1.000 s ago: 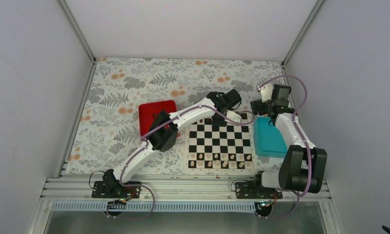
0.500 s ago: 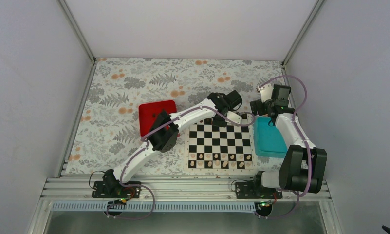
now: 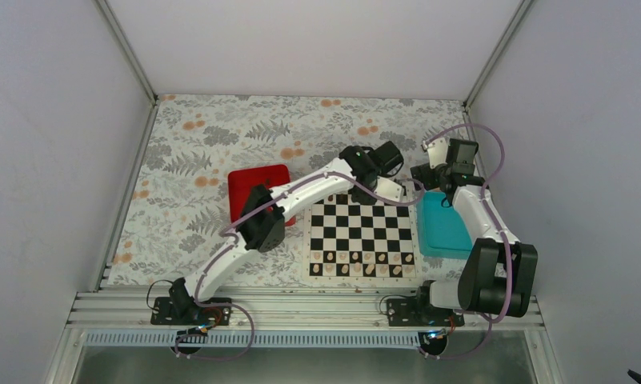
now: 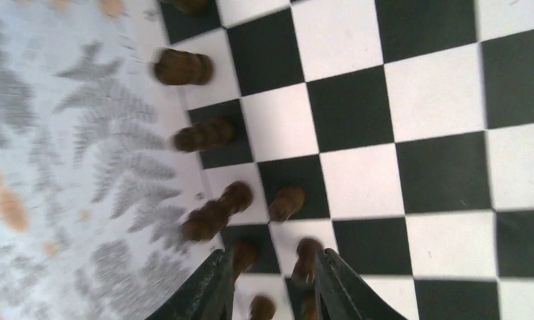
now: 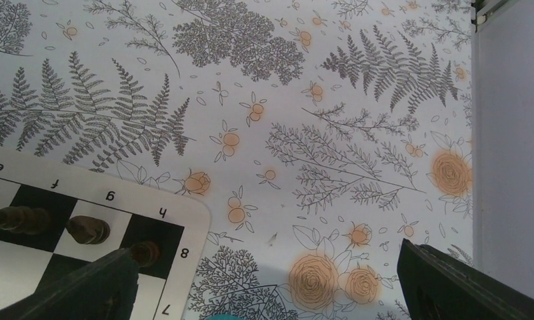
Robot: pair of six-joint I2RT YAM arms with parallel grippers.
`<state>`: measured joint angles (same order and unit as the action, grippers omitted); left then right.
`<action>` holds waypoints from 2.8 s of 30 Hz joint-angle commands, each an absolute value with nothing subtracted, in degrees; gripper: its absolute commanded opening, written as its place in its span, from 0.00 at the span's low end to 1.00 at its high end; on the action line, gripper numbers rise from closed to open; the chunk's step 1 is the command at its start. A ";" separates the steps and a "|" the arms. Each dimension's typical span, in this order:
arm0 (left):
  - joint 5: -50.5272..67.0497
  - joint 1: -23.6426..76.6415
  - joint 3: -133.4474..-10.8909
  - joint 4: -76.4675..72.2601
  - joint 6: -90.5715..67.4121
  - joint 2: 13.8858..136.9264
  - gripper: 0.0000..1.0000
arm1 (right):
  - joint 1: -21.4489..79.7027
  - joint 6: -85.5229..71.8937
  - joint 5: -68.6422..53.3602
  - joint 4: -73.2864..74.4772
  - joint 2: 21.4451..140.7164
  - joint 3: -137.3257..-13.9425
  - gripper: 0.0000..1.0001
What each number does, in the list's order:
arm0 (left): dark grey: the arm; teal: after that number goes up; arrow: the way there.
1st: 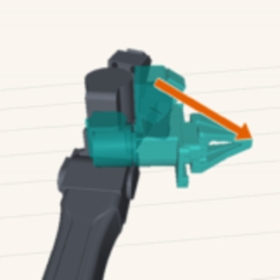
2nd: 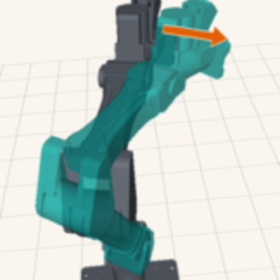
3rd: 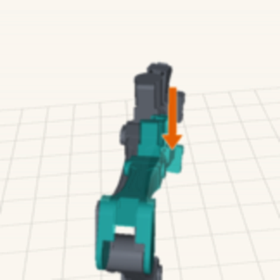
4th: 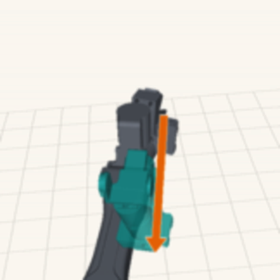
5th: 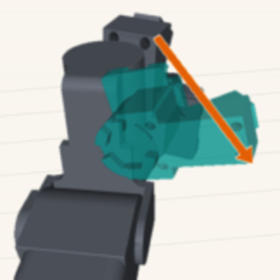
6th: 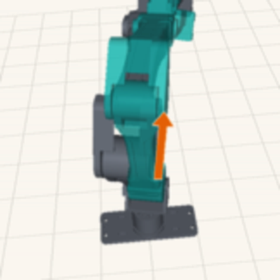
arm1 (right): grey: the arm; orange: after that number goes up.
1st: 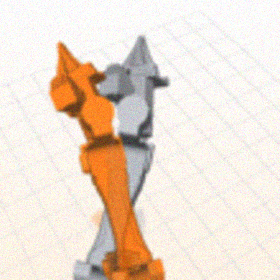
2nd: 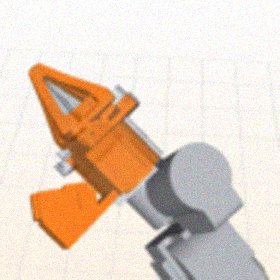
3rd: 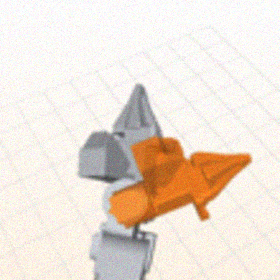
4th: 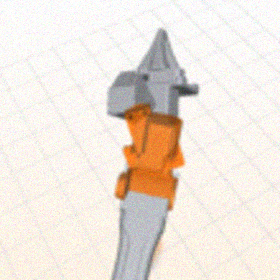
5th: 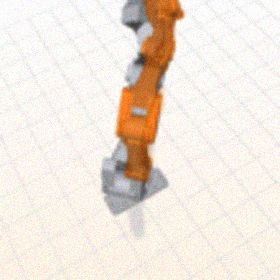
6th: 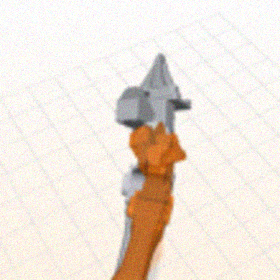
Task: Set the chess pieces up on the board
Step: Place the chess piece on the chessboard, then pick up the chess piece from the storage box.
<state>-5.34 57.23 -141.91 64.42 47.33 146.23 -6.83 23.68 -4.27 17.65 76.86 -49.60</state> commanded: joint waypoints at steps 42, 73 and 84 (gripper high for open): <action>-1.79 3.67 -67.60 22.11 28.74 91.24 1.00 | 45.95 35.45 -14.47 46.29 136.76 -126.92 0.63; 5.21 -0.79 -62.77 18.91 25.53 90.36 1.00 | 51.06 34.19 -11.41 39.62 146.87 -129.04 0.57; 6.91 -1.37 -62.49 19.60 25.84 90.37 1.00 | 50.94 34.63 -10.27 40.43 146.57 -128.49 0.45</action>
<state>5.21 -0.89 -63.11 19.90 26.13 91.74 50.94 34.57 -11.05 40.34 146.15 -127.39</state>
